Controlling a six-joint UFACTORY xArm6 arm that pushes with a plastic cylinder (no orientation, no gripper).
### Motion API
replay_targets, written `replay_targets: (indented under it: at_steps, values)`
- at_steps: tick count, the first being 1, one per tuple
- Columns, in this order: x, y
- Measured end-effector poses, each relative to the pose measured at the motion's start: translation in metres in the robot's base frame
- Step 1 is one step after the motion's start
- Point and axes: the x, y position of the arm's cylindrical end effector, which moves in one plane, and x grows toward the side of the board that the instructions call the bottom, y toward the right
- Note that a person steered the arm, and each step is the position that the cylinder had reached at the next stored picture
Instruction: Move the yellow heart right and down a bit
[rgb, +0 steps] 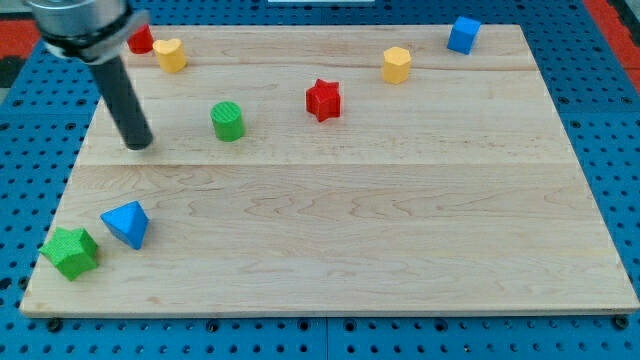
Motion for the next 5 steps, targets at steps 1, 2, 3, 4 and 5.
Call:
replay_targets:
  at_steps: [1, 2, 3, 4, 5]
  values:
    - [-0.032, 0.013]
    - [-0.037, 0.073]
    - [-0.032, 0.133]
    - [-0.034, 0.136]
    - [-0.072, 0.093]
